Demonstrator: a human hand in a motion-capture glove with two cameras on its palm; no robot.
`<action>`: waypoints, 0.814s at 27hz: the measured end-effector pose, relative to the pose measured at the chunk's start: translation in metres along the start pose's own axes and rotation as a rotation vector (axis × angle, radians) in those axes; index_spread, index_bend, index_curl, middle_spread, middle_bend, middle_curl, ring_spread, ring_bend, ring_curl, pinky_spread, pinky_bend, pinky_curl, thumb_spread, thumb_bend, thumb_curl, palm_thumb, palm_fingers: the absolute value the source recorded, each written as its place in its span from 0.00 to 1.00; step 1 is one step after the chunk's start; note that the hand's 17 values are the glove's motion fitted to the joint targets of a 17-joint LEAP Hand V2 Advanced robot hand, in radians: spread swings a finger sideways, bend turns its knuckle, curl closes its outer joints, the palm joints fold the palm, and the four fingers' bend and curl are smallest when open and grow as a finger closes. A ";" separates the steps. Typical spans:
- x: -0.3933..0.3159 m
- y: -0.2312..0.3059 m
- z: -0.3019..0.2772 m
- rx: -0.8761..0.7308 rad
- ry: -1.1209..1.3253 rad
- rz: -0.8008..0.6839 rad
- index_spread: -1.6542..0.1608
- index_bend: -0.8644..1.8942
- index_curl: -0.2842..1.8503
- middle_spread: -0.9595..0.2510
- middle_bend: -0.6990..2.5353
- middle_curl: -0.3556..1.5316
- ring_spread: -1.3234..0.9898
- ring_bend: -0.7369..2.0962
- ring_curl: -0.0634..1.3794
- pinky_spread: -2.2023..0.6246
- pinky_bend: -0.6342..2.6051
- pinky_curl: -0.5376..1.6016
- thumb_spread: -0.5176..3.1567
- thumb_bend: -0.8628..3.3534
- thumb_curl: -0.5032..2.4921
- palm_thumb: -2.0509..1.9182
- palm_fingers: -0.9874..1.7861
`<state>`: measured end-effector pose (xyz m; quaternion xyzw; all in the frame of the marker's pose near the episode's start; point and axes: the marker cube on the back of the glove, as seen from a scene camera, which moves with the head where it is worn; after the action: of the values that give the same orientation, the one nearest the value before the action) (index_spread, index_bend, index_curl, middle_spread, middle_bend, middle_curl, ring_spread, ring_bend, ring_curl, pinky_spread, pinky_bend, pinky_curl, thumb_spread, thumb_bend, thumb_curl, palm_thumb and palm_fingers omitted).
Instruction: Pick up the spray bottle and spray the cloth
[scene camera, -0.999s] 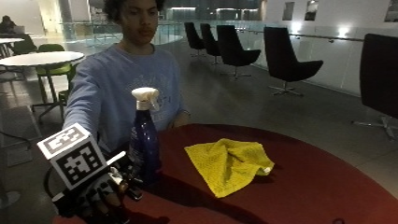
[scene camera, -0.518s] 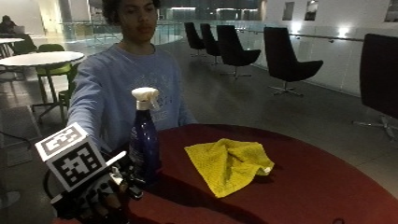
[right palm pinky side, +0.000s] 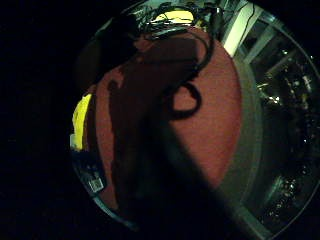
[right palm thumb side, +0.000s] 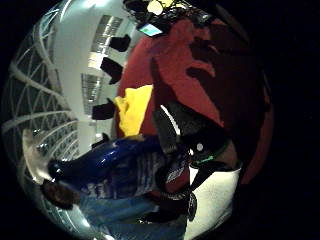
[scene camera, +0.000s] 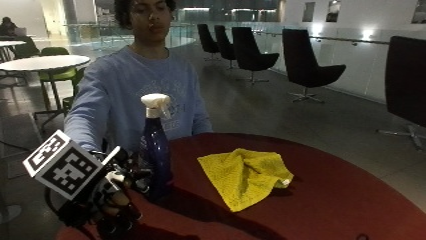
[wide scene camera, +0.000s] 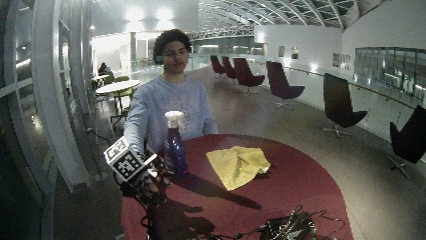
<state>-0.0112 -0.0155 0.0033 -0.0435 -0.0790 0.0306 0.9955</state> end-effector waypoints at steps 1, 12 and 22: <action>-0.003 0.006 0.002 0.005 -0.076 -0.022 0.66 0.35 0.21 0.76 0.32 0.35 0.57 0.39 0.22 0.85 0.32 0.39 0.46 0.23 0.24 0.64 0.50; -0.046 0.075 0.036 -0.011 -0.732 -0.192 0.68 0.36 0.23 0.77 0.31 0.36 0.57 0.40 0.24 0.85 0.31 0.40 0.45 0.20 0.24 0.60 0.53; -0.082 0.087 0.064 0.052 -0.725 -0.258 0.67 0.35 0.23 0.78 0.30 0.37 0.58 0.39 0.24 0.86 0.33 0.41 0.41 0.20 0.25 0.59 0.47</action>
<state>-0.1074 0.0706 0.0459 0.0056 -0.4296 -0.0793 0.8995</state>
